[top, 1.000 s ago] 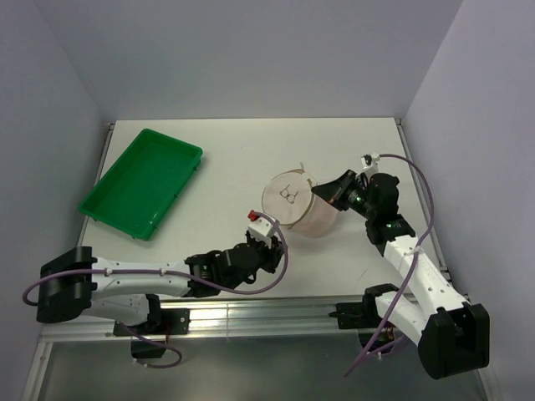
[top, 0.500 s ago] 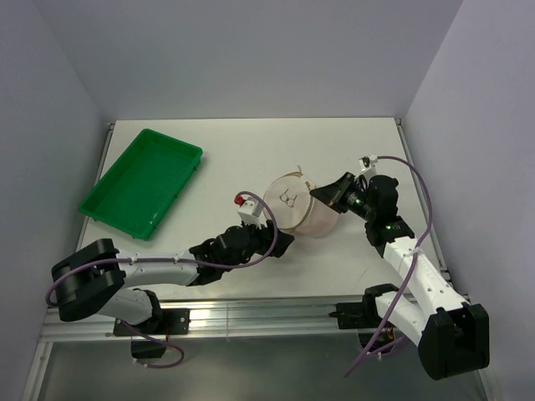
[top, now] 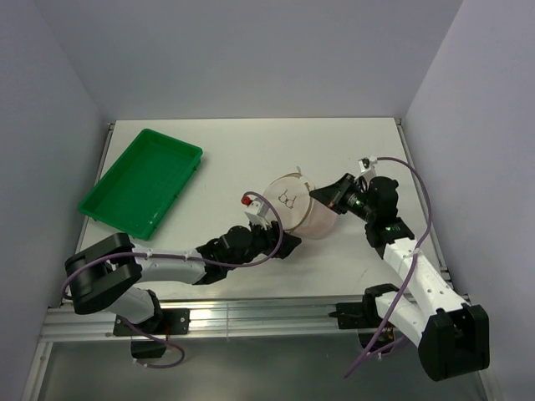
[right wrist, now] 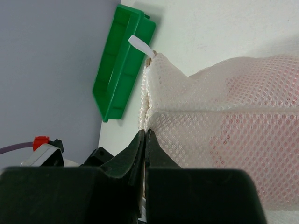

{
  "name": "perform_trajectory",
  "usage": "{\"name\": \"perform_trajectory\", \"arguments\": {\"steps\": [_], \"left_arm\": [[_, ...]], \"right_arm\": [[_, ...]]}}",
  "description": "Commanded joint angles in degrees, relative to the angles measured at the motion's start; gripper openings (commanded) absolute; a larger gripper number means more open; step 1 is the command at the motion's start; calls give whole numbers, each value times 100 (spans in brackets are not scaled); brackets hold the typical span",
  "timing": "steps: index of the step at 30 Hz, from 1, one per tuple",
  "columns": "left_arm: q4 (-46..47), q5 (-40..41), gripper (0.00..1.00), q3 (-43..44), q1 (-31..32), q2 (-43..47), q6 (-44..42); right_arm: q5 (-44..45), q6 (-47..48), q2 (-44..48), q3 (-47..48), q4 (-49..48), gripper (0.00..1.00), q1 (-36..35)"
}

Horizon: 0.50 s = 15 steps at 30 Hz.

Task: Place the bra in the laundry bag and zip it closed

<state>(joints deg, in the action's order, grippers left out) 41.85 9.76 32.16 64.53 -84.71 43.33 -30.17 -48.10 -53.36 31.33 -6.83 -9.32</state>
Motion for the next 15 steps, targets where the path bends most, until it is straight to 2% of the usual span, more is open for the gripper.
{"name": "perform_trajectory", "arguments": {"steps": [1, 6, 10, 11, 13, 15], "left_arm": [[648, 35, 62, 168, -28, -37, 123], [948, 272, 61, 176, -28, -327, 351], [1203, 360, 53, 150, -28, -450, 422], [1238, 369, 42, 167, -28, -459, 439], [1230, 369, 27, 194, -28, -477, 448], [1203, 334, 22, 220, -28, -485, 439]], "right_arm": [[-156, -24, 177, -127, -380, 0, 27], [-199, -139, 274, -277, -512, 0, 18], [-191, -165, 353, -286, -503, 0, 27], [-182, -182, 370, -294, -530, 0, 18], [-173, -174, 371, -303, -530, 0, 27], [-164, -165, 344, -312, -521, 0, 18]]}}
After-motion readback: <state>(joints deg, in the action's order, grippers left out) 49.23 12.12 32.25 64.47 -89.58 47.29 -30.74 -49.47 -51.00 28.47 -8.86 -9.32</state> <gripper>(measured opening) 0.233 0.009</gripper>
